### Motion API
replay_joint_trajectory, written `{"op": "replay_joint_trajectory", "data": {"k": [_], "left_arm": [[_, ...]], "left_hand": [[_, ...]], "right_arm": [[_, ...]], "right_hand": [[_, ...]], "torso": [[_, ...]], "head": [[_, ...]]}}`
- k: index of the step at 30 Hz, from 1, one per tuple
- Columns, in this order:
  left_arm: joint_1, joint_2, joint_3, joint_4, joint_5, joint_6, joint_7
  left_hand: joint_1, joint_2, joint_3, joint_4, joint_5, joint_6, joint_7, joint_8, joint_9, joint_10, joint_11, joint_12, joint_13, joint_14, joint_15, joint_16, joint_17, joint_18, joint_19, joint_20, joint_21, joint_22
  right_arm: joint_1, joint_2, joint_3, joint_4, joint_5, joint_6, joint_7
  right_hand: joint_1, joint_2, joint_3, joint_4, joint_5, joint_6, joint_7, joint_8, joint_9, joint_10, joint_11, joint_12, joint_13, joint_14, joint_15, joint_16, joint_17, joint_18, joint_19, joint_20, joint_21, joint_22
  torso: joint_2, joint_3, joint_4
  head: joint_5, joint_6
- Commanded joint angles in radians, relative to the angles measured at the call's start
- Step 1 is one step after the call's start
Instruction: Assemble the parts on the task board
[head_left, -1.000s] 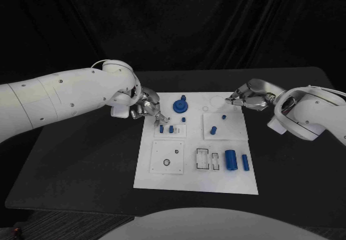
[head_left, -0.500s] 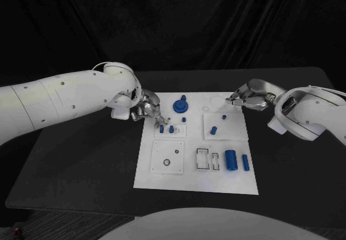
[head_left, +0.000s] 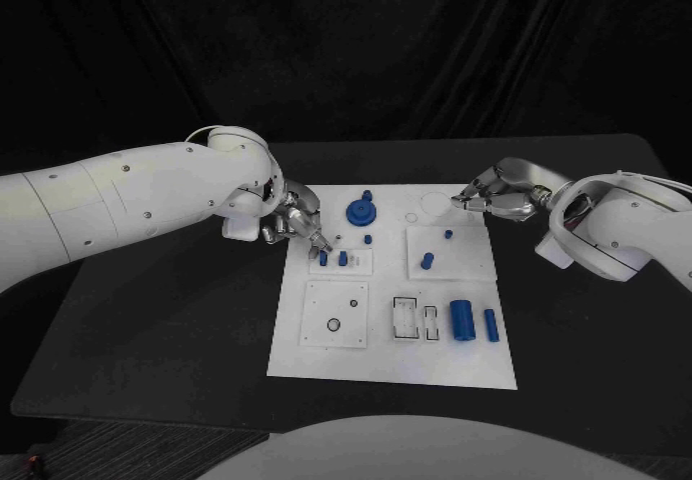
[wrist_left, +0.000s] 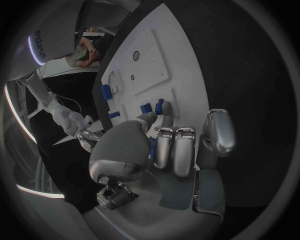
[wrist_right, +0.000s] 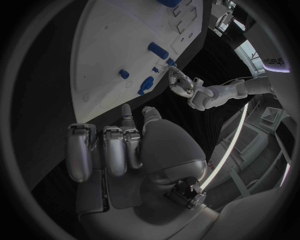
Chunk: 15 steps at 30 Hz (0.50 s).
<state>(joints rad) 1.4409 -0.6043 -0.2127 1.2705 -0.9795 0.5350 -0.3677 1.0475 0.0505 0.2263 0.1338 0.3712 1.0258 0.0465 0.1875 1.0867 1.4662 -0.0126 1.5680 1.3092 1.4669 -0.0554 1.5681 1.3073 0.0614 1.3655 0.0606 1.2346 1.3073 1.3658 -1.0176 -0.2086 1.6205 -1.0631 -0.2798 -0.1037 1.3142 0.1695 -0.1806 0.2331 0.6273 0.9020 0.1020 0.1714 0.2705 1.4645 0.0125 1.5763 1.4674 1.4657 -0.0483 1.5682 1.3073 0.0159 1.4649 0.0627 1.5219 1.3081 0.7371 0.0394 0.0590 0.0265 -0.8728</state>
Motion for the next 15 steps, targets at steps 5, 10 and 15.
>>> {"op": "replay_joint_trajectory", "data": {"k": [5,10,15], "left_arm": [[-0.004,0.001,0.0,0.004,-0.004,0.017,0.006],[-0.005,0.0,0.0,0.008,-0.004,0.016,0.006],[-0.005,-0.001,0.0,0.011,-0.004,0.015,0.006]], "left_hand": [[0.013,-0.008,0.059,-0.049,-0.006,0.012,-0.003,-0.014,-0.004,0.105,-0.004,0.003,0.262,0.104,0.0,0.003,0.263,0.017,-0.008,-0.002,-0.007,0.16],[0.008,-0.012,0.076,-0.059,-0.002,0.014,-0.003,-0.015,-0.004,0.105,-0.004,0.003,0.262,0.104,0.0,0.003,0.263,0.017,-0.008,-0.002,-0.008,0.16],[0.0,-0.016,0.088,-0.064,-0.003,0.02,-0.004,-0.015,-0.003,0.105,-0.004,0.003,0.262,0.104,0.0,0.003,0.263,0.017,-0.008,-0.002,-0.008,0.16]], "right_arm": [[-0.002,-0.002,0.001,0.001,-0.001,0.001,-0.015],[-0.002,-0.001,0.001,0.0,-0.001,0.001,-0.015],[-0.002,0.0,0.001,0.0,-0.001,0.002,-0.016]], "right_hand": [[0.011,-0.002,0.008,-0.001,0.004,0.007,-0.003,-0.006,-0.001,0.106,-0.004,-0.005,0.103,0.105,-0.005,0.003,0.263,-0.001,0.073,-0.005,-0.003,0.242],[0.011,-0.002,0.009,-0.002,0.005,0.007,-0.003,-0.006,-0.001,0.106,-0.004,-0.005,0.103,0.105,-0.005,0.003,0.263,0.0,0.073,-0.005,-0.003,0.242],[0.013,-0.002,0.011,-0.003,0.005,0.008,-0.003,-0.006,-0.001,0.106,-0.004,-0.005,0.103,0.105,-0.004,0.003,0.263,0.0,0.073,-0.005,-0.003,0.242]], "torso": [[0.0,0.0002,0.0001],[0.0,0.0,0.0],[0.0,0.0,-0.0002]], "head": [[-0.001,0.0],[-0.001,0.0],[0.0,0.0]]}}
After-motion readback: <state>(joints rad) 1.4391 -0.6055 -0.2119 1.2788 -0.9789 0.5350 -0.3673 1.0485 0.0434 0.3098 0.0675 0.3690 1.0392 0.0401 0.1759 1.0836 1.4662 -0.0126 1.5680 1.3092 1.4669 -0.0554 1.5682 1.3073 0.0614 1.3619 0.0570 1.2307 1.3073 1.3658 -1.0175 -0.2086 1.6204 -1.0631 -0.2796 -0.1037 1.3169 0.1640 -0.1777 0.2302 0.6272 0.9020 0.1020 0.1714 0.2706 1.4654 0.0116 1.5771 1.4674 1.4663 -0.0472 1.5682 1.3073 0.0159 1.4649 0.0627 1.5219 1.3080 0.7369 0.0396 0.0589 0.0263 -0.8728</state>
